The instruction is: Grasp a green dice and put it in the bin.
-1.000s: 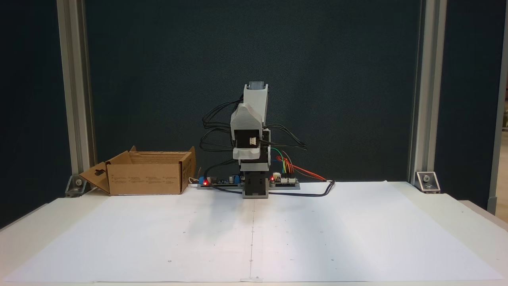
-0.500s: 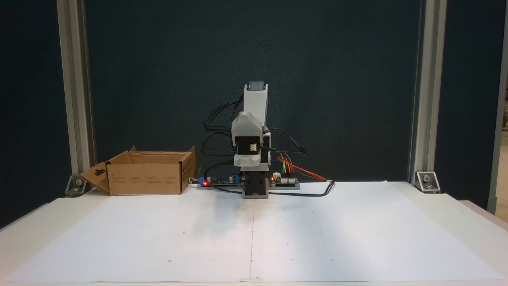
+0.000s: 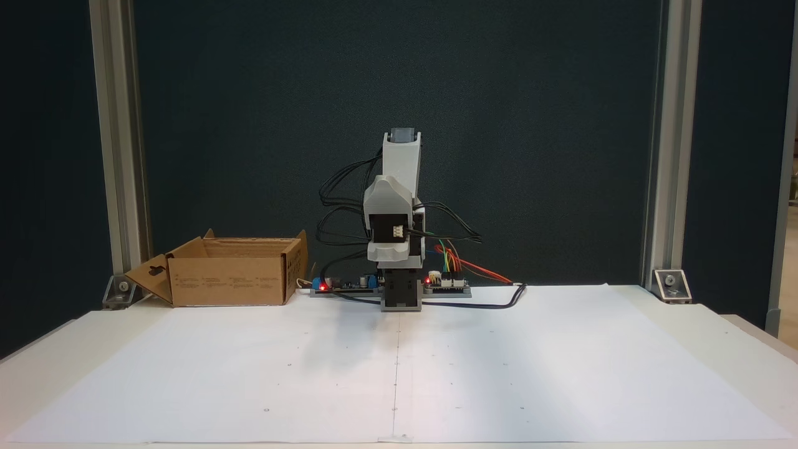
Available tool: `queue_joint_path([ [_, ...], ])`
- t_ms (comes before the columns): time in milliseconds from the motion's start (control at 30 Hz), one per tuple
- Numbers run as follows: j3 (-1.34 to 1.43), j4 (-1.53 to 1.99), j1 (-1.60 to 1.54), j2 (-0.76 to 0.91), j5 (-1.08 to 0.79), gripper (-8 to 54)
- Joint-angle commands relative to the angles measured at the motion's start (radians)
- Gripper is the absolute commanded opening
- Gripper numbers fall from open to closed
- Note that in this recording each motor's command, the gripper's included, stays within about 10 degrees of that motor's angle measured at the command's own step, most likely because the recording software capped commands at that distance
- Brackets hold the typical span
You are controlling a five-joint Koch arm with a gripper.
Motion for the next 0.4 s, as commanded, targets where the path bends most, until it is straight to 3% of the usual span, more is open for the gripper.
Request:
queue_joint_path([
  [0,0.002,-0.069,-0.003,0.117,-0.032,44.5],
  [367,0.051,-0.069,-0.008,0.115,-0.031,44.5],
])
